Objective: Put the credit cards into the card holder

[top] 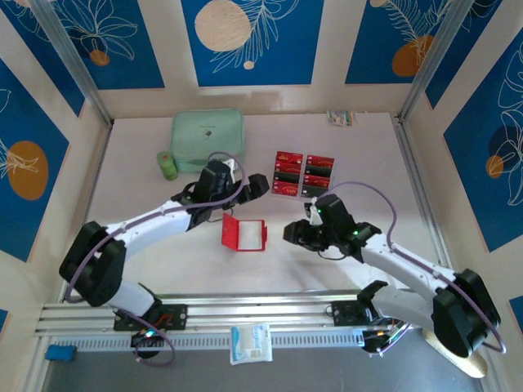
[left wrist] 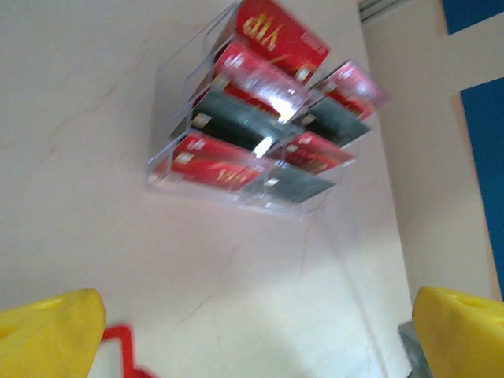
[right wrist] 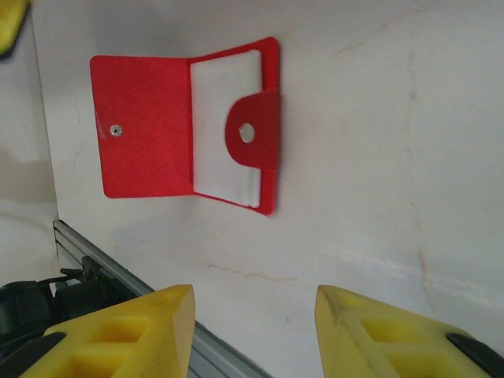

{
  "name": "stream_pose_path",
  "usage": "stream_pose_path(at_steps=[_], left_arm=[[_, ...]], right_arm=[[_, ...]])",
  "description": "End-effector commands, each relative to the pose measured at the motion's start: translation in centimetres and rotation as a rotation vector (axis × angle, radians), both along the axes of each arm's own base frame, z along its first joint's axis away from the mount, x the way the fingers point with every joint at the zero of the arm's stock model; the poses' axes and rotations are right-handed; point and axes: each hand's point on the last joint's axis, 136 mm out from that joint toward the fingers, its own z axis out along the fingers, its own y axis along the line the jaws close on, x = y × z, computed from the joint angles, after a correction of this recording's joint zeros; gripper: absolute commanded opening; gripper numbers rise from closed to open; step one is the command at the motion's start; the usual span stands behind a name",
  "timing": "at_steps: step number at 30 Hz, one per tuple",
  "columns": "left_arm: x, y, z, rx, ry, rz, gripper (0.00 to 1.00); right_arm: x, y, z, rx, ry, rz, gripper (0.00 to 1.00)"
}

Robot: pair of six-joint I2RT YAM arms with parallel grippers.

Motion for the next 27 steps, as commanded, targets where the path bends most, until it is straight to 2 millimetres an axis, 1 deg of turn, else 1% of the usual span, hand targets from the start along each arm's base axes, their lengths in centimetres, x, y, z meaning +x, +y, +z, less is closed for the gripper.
stream_pose_path(at_steps=[1,7,11,15,21,25,27], left_arm=[[-2.4,1.1,-1.8,0.011,0.062,-0.010,1.00],[-4.5,2.4,-3.3,0.008,0.092,-0.015,1.00],[-5.2,2.8,-4.1,0.010,0.101,-0.017,1.00],[-5.6,3.3,-4.7,0.013,0.101,-0.012,1.00],[-5.7,3.5,-5.6,0.016,0.101,-0.007,1.00],[-5.9,3.5,-6.6,0.028,0.115,-0.012,1.00],[-5.9,3.6,-7.1,0.036,0.121,-0.012,1.00]], right_arm=[[2.5,2.2,1.9,0.033,-0.078,-0.027,0.41],[4.4,5.0,1.3,0.011,-0.062,-0.048,0.32],[5.3,6.6,0.5,0.002,-0.028,-0.057,0.25],[6.0,7.9,-0.2,-0.012,0.003,-0.061,0.22],[6.9,8.9,-2.2,-0.035,0.055,-0.079,0.21],[7.5,9.1,-3.5,-0.059,0.074,-0.085,0.18],[7.7,8.8,-4.3,-0.080,0.081,-0.090,0.18]])
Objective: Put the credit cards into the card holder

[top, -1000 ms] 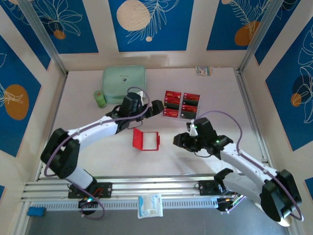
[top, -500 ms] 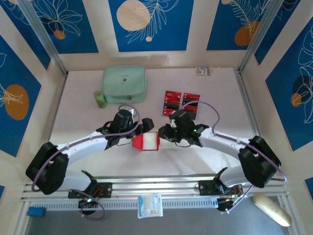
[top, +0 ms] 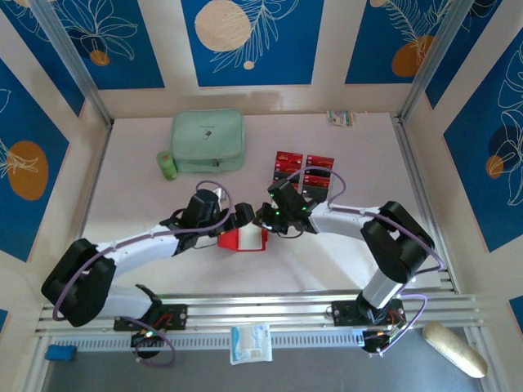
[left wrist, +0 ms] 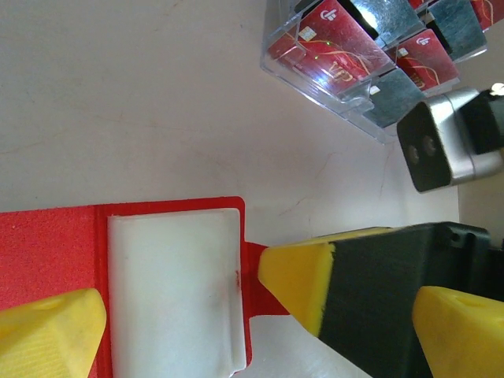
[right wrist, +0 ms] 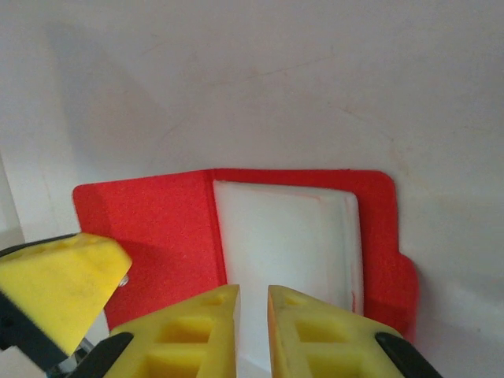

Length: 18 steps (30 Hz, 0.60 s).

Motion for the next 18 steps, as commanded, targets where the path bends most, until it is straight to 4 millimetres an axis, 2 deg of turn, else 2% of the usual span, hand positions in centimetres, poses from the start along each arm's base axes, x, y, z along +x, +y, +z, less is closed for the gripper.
stream_pose_path(at_steps=[1,9,18], left_arm=[[-0.5,-0.2,-1.0,0.002,0.011,-0.019,1.00],[-1.1,1.2,-3.2,0.120,0.012,-0.043,1.00],[-1.7,3.1,-5.3,0.263,0.012,-0.062,1.00]], right_arm=[[1.0,0.0,-0.5,-0.015,-0.003,-0.015,0.18],[0.9,-0.2,-2.5,-0.057,0.010,0.031,0.17],[0.7,0.9,-3.3,-0.037,-0.006,0.127,0.12]])
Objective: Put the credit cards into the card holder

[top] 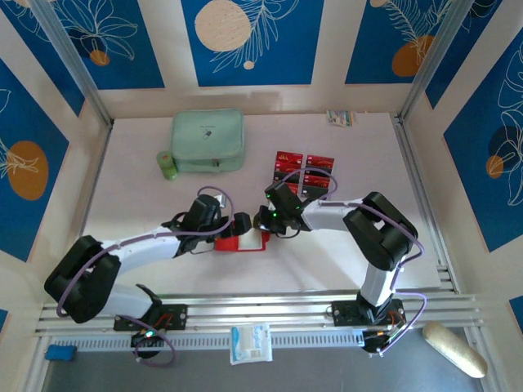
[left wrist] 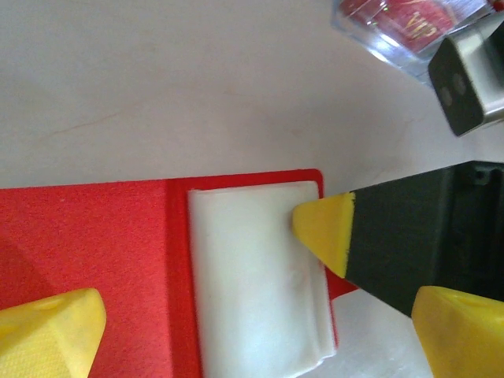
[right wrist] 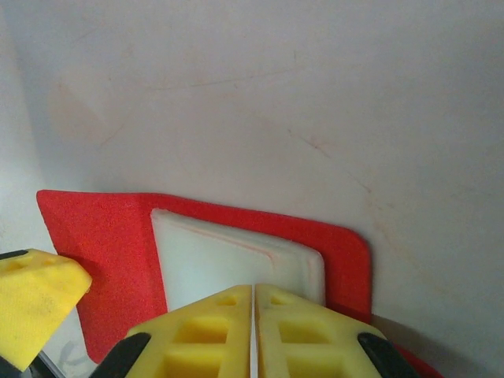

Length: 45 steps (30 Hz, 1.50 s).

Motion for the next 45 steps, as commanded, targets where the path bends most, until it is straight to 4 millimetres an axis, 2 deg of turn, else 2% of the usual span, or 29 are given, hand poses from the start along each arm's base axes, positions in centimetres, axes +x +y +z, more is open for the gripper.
stream_pose_path(at_steps=[1,11,21,29,42,45], left_arm=[[-0.8,1.5,-2.1,0.118,0.015,-0.018,1.00],[-1.0,2.8,-3.3,0.237,0.014,-0.042,1.00],[-1.0,2.2,-3.9,0.271,0.012,-0.080,1.00],[-1.5,2.7,-5.0,0.312,0.024,-0.091,1.00],[-2.3,3.1,-6.5,0.362,0.055,-0.125,0.78],[-2.4,3.0,-6.6,0.362,0.057,-0.128,0.75]], right_arm=[[-0.1,0.5,-0.1,-0.002,-0.006,0.054,0.12],[-0.5,-0.4,-0.5,-0.044,-0.007,0.054,0.11],[-1.2,1.5,-1.2,-0.021,0.032,0.101,0.08],[-1.0,1.8,-0.8,-0.005,0.036,0.092,0.08],[-0.5,1.6,2.6,0.062,-0.009,0.065,0.10],[-0.5,1.5,3.6,0.071,-0.026,0.054,0.16]])
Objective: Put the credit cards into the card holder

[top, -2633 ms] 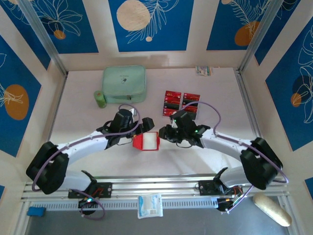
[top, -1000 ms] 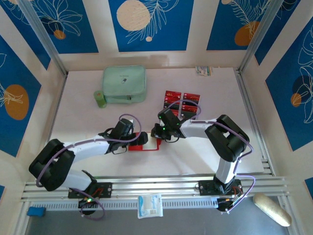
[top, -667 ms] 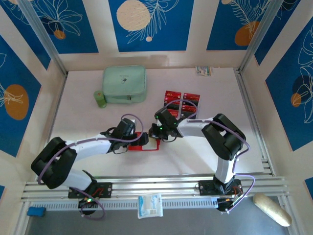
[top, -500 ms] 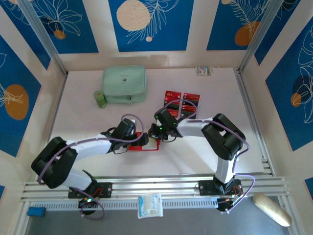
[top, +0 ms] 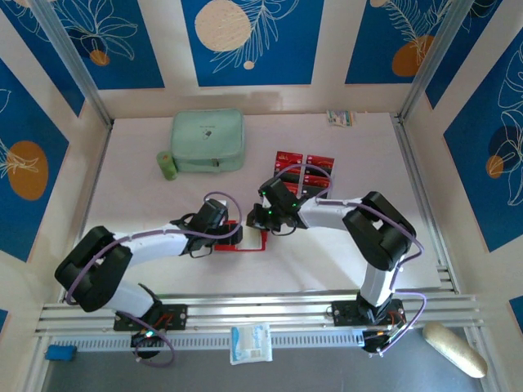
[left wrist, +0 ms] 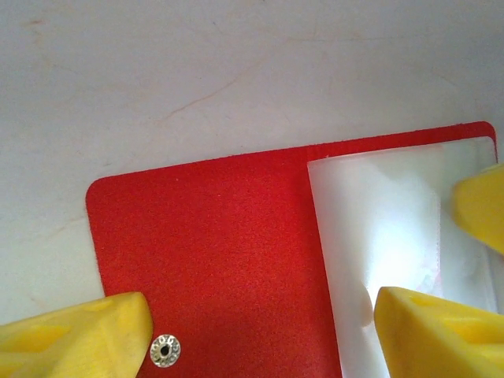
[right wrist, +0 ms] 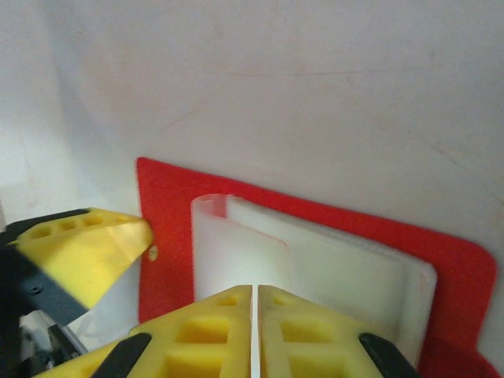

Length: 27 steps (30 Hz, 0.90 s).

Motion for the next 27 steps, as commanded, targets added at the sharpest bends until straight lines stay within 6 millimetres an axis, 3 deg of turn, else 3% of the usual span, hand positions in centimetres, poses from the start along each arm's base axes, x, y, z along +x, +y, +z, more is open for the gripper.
stream_pose_path(at_steps=[1,6,9,20,27], left_arm=[[-2.1,0.3,-2.6,0.043,0.100,-0.037,0.75],[-2.1,0.3,-2.6,0.039,0.097,-0.032,0.74],[-2.1,0.3,-2.7,0.037,0.095,-0.031,0.74],[-2.1,0.2,-2.3,0.020,0.083,-0.032,0.74],[-2.2,0.2,-2.3,0.014,0.082,-0.031,0.74]], right_arm=[[-0.5,-0.5,1.6,0.017,-0.004,-0.016,0.19],[-0.8,-0.9,1.8,0.002,-0.015,-0.046,0.38],[-0.7,-1.1,1.1,-0.014,-0.002,-0.056,0.42],[0.5,0.5,-0.5,0.018,0.042,-0.031,0.42],[0.7,1.7,-0.3,0.050,0.052,0.008,0.39]])
